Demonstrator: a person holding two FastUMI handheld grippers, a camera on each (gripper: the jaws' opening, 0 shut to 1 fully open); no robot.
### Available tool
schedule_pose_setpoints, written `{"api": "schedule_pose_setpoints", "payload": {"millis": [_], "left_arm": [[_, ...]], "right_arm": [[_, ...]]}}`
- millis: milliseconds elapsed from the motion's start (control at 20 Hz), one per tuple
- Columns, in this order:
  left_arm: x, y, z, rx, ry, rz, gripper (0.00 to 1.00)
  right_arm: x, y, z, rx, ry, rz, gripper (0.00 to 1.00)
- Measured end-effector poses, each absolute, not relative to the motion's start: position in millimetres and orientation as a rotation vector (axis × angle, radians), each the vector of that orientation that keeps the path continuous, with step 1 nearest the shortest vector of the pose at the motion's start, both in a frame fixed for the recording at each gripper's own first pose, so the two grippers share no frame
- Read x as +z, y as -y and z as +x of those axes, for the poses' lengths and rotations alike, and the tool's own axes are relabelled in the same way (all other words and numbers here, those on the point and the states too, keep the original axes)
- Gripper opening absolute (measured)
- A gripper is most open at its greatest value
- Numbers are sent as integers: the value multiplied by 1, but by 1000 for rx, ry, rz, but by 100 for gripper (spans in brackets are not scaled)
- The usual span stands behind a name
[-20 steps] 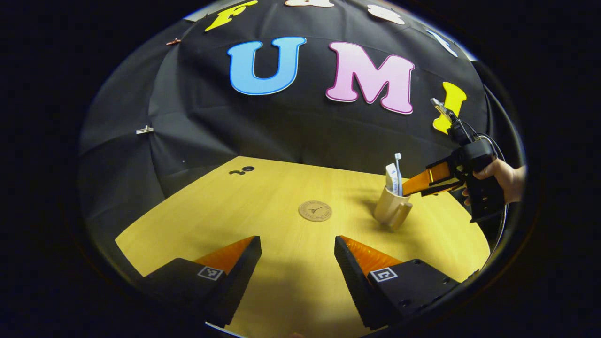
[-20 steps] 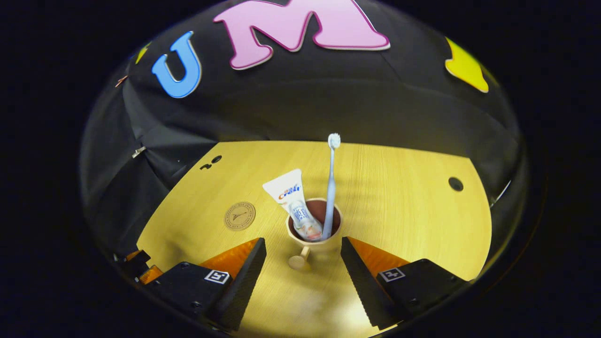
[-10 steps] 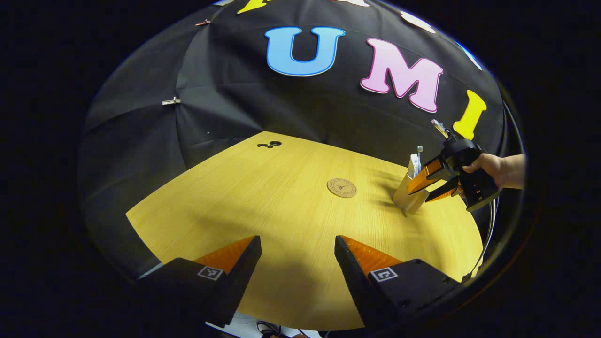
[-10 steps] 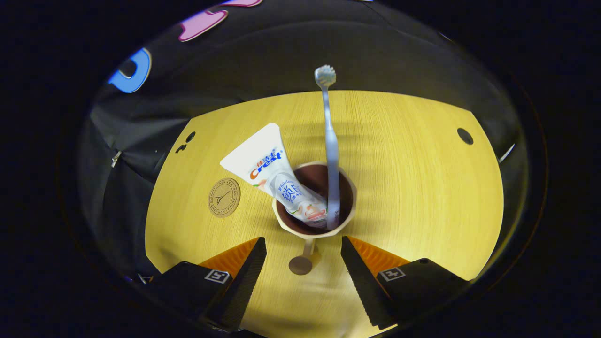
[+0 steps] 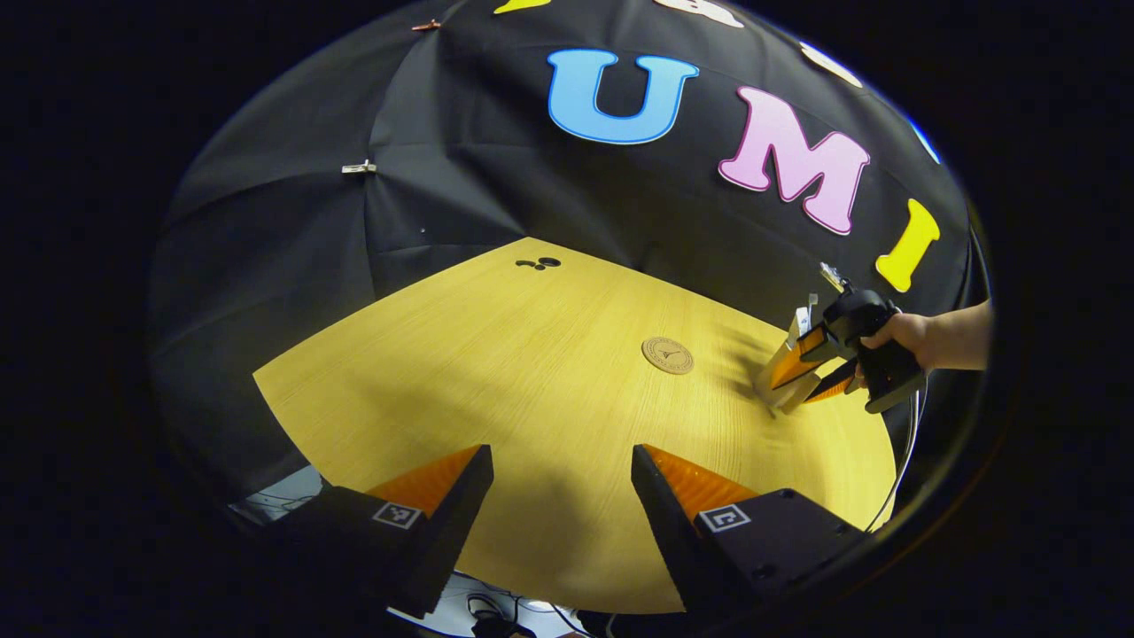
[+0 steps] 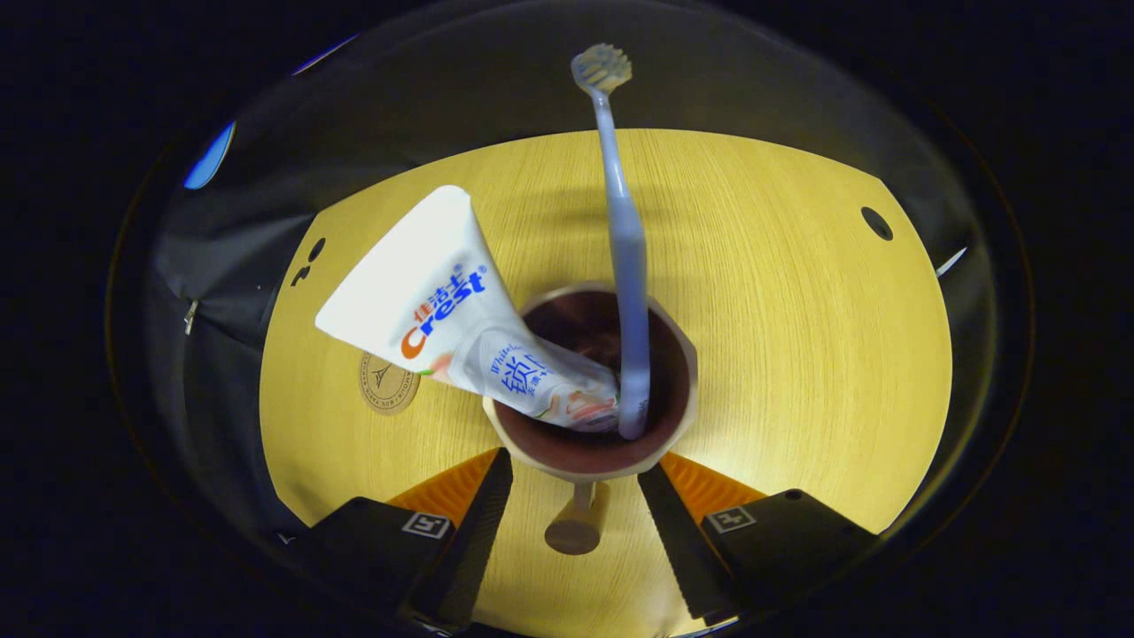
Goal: Put the toothbrush and toothpaste on the desktop into the cup, then pick up the cup and place it on the coaster on the desktop.
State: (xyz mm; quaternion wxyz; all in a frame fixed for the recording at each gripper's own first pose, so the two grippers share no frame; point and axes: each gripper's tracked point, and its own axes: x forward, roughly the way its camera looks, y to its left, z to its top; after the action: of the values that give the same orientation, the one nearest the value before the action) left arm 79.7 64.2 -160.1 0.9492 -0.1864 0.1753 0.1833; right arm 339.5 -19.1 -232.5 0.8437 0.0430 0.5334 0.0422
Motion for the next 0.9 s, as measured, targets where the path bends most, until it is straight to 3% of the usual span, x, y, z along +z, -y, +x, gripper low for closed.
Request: {"api": "schedule_pose_setpoints", "payload": {"millis": [200,250,300,350,500,550,650,750,900], "left_arm": [[-159,-72,76,383,-363,-371,98],[-161,-72,74,383,-367,-371,98],[-161,-72,73,382,-370,-371,98],[-162,-69,73,379,-375,-371,98],[-165,-65,70,369,-392,-370,98],[-166,-63,70,364,-395,-368,98],[-167,-60,68,358,-402,-358,98],[-168,-58,68,351,-413,-351,98],[-172,-54,68,338,-432,-341,98]], "right_arm": [[-238,16,338,83,-1138,84,70],[-238,17,338,85,-1139,81,69],[-239,17,338,90,-1142,79,78],[-240,17,337,87,-1146,76,69],[-242,21,338,73,-1141,63,69],[-243,23,338,70,-1140,58,54],[-242,24,337,65,-1146,61,41],[-243,23,338,58,-1146,68,33],[-244,19,342,52,-1130,80,34]]}}
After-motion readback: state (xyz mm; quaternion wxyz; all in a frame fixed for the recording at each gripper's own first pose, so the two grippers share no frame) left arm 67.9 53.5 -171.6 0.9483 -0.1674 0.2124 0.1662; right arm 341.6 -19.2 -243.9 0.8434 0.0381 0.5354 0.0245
